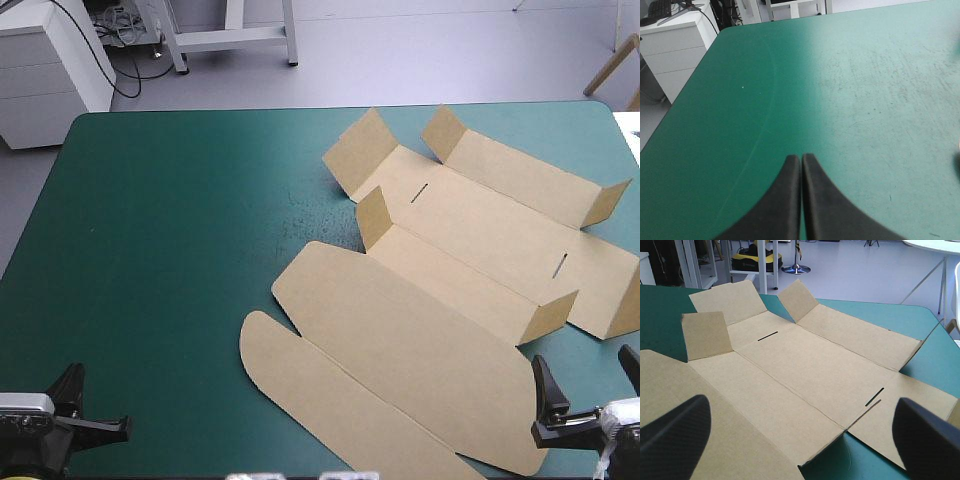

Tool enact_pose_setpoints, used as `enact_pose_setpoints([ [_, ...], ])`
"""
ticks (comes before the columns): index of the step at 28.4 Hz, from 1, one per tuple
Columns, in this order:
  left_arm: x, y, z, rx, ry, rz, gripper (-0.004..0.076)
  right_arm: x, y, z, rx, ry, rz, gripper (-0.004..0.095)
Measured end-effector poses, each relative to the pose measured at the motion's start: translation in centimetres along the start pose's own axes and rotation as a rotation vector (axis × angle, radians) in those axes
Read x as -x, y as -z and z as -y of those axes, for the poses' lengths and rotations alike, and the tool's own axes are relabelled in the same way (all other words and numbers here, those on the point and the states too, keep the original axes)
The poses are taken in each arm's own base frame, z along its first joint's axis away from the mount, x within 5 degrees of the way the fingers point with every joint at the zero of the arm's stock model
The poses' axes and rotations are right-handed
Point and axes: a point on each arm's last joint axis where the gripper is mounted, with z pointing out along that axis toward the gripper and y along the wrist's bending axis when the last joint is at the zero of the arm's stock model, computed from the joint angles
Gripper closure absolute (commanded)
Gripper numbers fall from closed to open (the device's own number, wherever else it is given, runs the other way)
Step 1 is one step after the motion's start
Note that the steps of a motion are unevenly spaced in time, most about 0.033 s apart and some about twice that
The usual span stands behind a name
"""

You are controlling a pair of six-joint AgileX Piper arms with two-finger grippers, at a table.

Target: Fold the box

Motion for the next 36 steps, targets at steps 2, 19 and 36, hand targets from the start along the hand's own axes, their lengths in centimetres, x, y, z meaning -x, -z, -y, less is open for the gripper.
enact_pose_setpoints([
  [2,0.0,0.0,0.0,0.0,0.0,0.0,0.0734,0.0,0.0,0.1,-0.006,-0.002,0.0,-0.002],
  [19,0.0,0.0,0.0,0.0,0.0,-0.001,0.0734,6.2,-6.0,1.6,-0.191,-0.385,-0.455,-0.002],
  [36,0.0,0.0,0.0,0.003,-0.003,-0.001,0.0734,1.2,-19.4,5.3,-0.291,-0.624,-1.075,0.0035],
])
